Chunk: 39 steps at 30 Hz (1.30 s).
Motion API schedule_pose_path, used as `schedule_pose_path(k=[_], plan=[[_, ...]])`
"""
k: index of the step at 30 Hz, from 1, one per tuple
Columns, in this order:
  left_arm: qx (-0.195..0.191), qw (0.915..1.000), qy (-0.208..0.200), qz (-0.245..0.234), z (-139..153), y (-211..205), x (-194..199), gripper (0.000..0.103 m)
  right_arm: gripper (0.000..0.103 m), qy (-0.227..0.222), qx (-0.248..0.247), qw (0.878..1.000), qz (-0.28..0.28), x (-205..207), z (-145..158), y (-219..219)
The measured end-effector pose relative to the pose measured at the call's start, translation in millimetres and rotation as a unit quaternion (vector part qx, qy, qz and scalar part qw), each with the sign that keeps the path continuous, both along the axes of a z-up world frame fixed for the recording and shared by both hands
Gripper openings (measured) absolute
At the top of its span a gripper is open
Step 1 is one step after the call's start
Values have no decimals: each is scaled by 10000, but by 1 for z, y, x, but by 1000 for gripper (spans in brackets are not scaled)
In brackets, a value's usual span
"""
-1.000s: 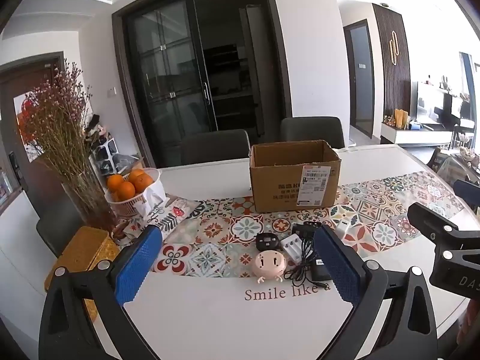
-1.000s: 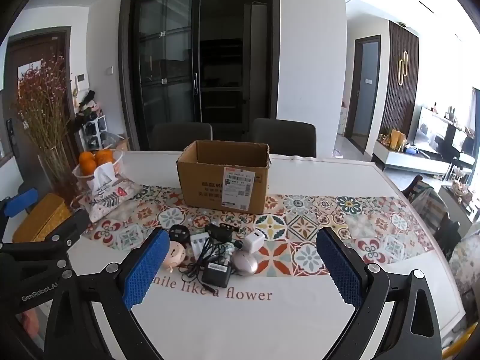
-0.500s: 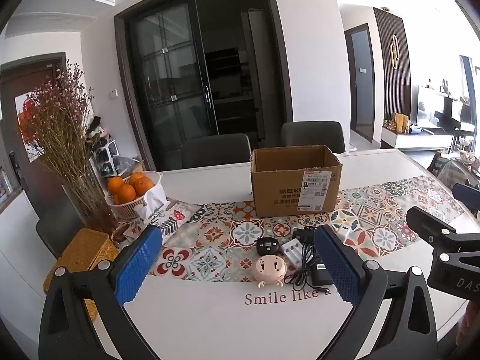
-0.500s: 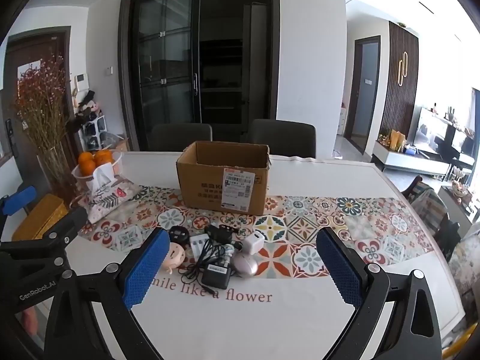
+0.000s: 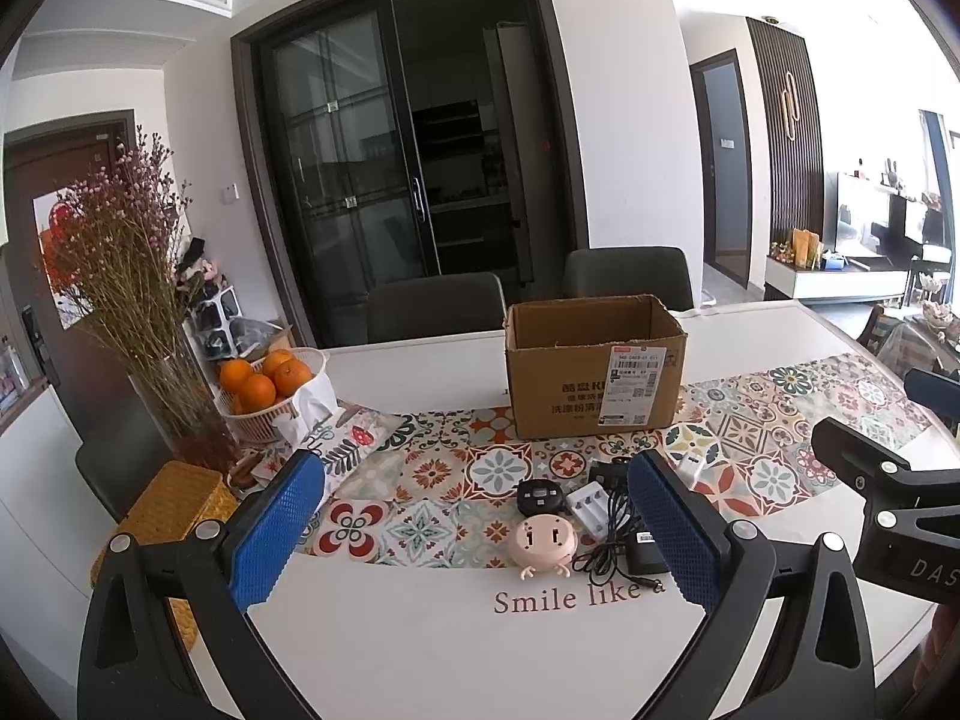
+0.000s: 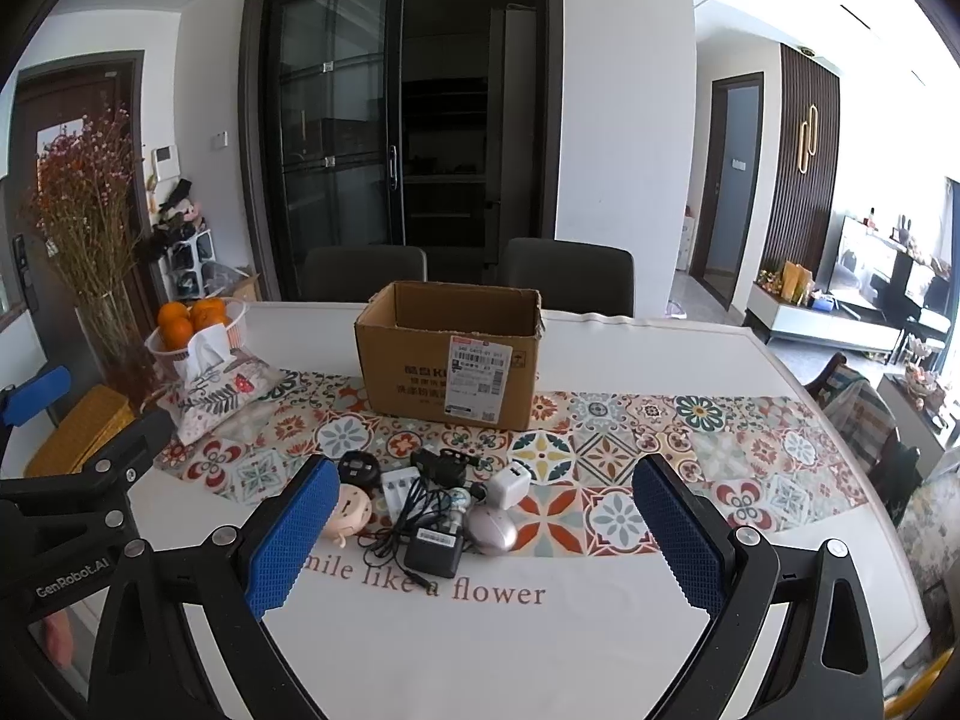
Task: Organize rigid objects
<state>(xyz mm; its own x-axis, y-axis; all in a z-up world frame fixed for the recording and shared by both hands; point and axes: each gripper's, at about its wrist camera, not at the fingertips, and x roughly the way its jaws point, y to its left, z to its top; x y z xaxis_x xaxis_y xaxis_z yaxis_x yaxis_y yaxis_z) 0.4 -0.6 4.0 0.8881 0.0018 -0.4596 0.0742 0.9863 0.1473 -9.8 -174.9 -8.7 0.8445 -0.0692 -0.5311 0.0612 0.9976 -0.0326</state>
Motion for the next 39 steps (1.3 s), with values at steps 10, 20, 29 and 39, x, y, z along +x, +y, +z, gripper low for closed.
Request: schedule_pose_path(k=[10,20,29,39], plan=[[1,10000,-5,-5,0,0,-1,103,99,-52,-48,10000,-12,-1,0,1],[15,10000,-28,12,0,-1,-1,103,99,-40,-58,10000,-10,-1,1,2],[26,10000,-12,15,2,-1,-1,103,99,-32,-63,10000,-3,-2,0,2],[28,10000,-4,14,1,0,2,103,99,-20,-54,10000,0,-2,0,1]])
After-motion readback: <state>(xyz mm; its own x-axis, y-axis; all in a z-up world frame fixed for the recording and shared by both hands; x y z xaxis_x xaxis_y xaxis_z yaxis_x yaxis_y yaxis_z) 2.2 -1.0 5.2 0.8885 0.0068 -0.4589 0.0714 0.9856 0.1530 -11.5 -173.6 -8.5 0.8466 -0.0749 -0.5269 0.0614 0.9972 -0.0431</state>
